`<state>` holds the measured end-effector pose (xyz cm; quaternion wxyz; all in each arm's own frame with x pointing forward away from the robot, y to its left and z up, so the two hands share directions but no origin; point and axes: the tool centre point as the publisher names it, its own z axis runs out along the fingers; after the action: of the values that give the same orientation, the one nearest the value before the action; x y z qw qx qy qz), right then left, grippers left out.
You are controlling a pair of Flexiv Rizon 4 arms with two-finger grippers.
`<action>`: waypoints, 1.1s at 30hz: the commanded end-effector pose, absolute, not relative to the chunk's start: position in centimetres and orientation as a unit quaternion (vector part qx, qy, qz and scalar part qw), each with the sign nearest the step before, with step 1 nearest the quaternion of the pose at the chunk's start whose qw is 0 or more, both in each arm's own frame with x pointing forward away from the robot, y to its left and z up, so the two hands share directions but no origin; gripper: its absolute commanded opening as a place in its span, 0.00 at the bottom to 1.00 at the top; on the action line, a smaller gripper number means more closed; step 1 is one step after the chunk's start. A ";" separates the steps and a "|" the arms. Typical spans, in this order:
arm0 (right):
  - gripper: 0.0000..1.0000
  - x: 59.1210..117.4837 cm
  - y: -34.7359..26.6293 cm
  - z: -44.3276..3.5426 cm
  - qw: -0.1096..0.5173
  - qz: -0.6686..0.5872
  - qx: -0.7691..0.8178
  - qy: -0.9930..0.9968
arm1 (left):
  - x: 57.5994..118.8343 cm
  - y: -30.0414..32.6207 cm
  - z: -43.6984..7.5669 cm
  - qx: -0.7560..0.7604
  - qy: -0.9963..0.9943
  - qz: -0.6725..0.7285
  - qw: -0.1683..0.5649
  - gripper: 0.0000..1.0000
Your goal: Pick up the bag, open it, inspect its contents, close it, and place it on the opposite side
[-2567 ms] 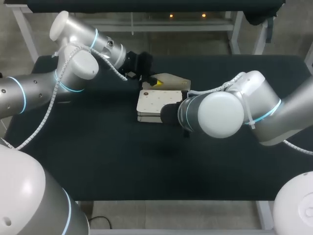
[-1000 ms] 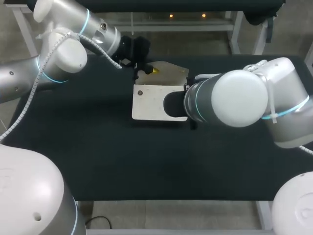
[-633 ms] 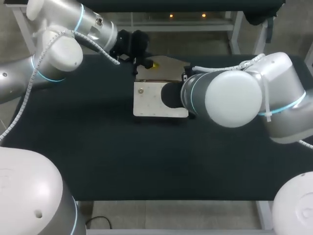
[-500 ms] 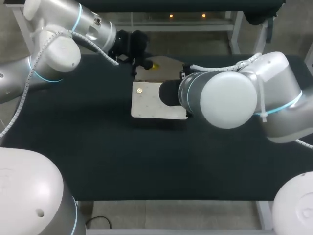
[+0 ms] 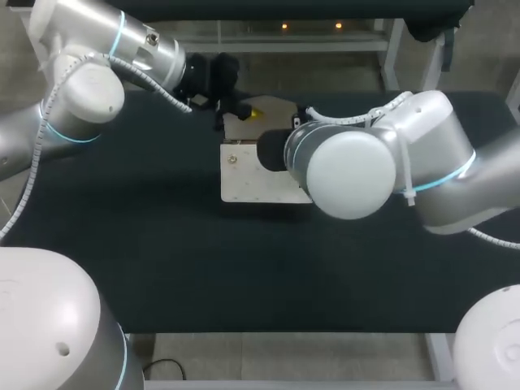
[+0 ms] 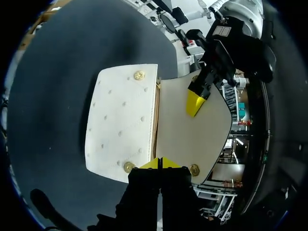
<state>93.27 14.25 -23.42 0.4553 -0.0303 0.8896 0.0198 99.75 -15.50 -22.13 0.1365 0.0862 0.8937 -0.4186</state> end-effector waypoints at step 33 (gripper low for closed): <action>0.00 94.9 14.8 -28.5 0.405 0.027 0.007 0.914 | 98.8 -14.3 -21.8 0.055 0.878 -0.452 0.145 0.00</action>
<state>95.12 14.92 -28.17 0.4036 0.0080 0.9145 0.0261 98.95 -14.48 -21.83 0.1422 0.0559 0.8811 -0.4475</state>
